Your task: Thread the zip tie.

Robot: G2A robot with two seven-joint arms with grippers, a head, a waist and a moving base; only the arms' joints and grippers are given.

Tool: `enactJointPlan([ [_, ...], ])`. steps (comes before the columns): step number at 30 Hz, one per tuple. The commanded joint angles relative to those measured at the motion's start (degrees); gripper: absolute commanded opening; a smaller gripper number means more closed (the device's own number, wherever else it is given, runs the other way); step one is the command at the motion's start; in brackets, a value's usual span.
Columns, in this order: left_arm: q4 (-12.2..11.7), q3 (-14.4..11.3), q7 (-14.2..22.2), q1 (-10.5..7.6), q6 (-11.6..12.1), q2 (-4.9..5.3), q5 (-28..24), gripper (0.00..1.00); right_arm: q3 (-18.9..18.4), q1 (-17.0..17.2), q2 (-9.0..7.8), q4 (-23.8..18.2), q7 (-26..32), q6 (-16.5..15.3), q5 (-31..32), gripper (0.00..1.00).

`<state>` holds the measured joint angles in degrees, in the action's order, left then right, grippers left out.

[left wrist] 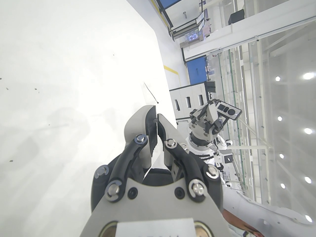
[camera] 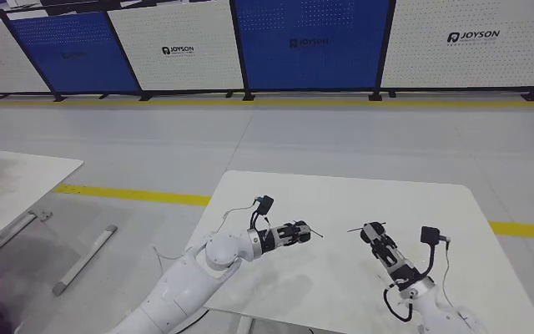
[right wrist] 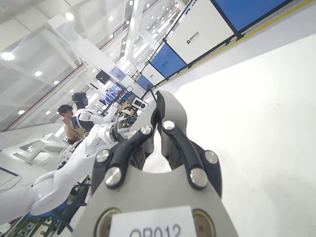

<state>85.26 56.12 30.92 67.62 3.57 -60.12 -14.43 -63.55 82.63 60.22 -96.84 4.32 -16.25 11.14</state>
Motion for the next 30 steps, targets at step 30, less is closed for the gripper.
enactJointPlan([
  [30,0.0,0.0,0.0,0.0,0.0,0.0,0.0,0.0,4.54,0.54,2.0,2.94,-5.19,6.75,0.46,0.0],
])
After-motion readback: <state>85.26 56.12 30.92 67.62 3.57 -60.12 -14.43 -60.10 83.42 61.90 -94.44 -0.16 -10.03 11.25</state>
